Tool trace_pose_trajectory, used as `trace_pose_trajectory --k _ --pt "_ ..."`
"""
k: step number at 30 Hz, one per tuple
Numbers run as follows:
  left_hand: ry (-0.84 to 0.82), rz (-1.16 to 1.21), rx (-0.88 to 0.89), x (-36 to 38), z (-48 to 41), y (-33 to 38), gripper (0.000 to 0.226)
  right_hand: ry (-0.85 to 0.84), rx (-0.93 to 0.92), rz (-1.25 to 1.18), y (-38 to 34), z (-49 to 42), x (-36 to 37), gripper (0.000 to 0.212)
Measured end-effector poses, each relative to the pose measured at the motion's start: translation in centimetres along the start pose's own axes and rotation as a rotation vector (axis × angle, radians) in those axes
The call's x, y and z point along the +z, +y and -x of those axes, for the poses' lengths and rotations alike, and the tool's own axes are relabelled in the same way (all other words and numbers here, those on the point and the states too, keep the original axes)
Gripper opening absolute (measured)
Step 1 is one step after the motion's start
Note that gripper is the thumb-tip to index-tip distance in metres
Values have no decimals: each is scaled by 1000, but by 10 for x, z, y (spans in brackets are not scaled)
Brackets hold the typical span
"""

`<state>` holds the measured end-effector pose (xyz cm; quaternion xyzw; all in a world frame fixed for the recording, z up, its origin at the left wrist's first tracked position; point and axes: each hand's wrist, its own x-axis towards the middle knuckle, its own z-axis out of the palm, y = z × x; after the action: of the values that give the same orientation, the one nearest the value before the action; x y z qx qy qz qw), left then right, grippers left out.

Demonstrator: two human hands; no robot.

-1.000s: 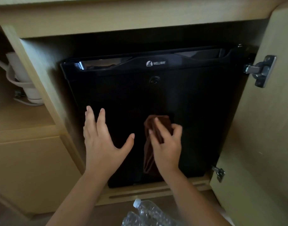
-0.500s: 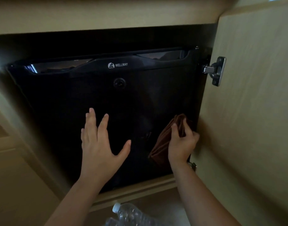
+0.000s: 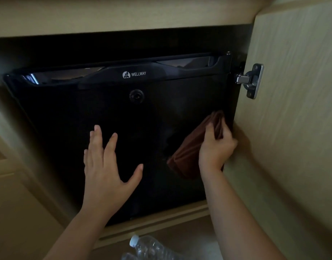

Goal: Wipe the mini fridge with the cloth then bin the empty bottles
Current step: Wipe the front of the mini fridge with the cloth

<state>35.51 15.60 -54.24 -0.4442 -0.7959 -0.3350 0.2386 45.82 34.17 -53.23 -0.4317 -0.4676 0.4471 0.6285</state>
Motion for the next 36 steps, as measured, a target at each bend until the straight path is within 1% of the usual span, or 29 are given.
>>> trace_pose_trajectory --k 3,6,7,9,11,14,16,19,21,23,26,28,30,32,34,36 --pt "5 18 -7 1 -2 3 83 -3 123 38 23 14 -12 41" --pt "-1 14 9 0 -3 8 82 21 160 5 15 6 -5 38" --pt "-12 -3 30 -1 -2 8 81 23 126 -28 5 0 -1 38" --pt "-30 -36 56 -3 1 6 80 4 -7 -81 -21 -12 10 39" --pt "-38 -50 42 -7 3 0 80 -35 -137 -80 -50 -21 21 39" --pt "-22 -75 18 -14 3 -10 82 -44 -214 -68 -59 -17 26 40" --pt "-16 -87 5 -18 2 -13 83 -38 -195 -36 -38 0 20 39" --pt "-16 -83 -2 -21 2 -14 82 -46 -90 -26 -6 19 8 39" --pt "-5 -76 -1 -23 2 -14 81 -33 -25 -27 -3 20 8 38" --pt "6 -64 -11 -25 3 -14 82 -9 -19 -40 -12 14 12 38" --pt "17 -72 -38 -32 5 -21 87 -12 -141 -48 -37 6 24 39" --pt "14 -103 -73 -38 9 -31 91 -20 -290 23 -48 11 33 38" --pt "12 -121 -138 -44 13 -44 96 -68 -462 116 -49 31 41 38" --pt "-12 -103 -233 -47 15 -55 103 -181 -616 185 -39 62 49 40" --pt "-63 -14 -329 -43 16 -58 112 -313 -760 250 -25 88 52 42" --pt "-92 105 -392 -36 15 -56 120 -454 -822 277 -12 94 49 43"
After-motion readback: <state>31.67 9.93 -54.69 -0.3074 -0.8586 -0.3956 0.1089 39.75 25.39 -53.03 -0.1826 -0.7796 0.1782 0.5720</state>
